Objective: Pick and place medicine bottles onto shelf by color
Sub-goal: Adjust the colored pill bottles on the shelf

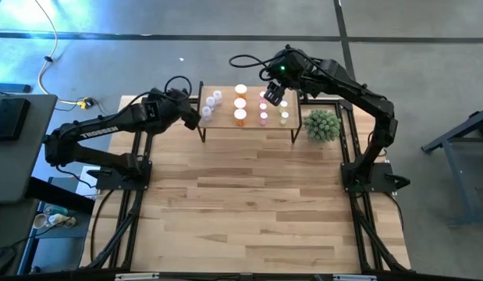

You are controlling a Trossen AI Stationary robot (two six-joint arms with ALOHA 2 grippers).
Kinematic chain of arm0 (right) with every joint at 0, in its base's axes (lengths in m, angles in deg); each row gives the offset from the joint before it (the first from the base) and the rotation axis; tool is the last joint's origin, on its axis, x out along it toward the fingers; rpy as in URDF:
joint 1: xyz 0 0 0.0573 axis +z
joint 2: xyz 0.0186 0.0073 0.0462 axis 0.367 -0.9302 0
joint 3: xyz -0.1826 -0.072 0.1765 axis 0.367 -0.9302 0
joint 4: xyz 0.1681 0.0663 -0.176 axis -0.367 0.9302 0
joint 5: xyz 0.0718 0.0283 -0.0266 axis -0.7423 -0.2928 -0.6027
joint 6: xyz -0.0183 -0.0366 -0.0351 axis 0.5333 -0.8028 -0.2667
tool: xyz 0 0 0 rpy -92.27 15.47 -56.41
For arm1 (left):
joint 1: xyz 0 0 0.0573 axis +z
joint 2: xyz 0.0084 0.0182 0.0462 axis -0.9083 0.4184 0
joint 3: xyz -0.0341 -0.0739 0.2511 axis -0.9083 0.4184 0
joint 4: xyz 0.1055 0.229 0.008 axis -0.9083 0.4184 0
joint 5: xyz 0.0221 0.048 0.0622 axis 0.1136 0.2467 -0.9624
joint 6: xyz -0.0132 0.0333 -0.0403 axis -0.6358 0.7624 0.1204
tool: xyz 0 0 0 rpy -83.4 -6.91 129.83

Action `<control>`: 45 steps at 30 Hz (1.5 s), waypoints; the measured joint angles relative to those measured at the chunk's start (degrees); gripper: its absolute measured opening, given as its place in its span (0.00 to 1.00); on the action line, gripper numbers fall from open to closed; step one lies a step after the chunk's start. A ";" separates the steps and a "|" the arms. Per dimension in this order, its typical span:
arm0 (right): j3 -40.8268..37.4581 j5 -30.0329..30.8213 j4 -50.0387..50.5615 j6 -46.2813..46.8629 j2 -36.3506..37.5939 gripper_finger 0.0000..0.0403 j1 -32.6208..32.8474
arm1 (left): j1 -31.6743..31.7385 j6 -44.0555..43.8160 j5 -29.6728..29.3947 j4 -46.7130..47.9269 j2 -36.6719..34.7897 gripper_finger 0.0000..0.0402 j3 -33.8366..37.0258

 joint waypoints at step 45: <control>0.07 -0.09 0.11 0.02 0.09 0.65 0.04 | 0.42 -14.24 8.24 -4.72 9.22 0.62 0.02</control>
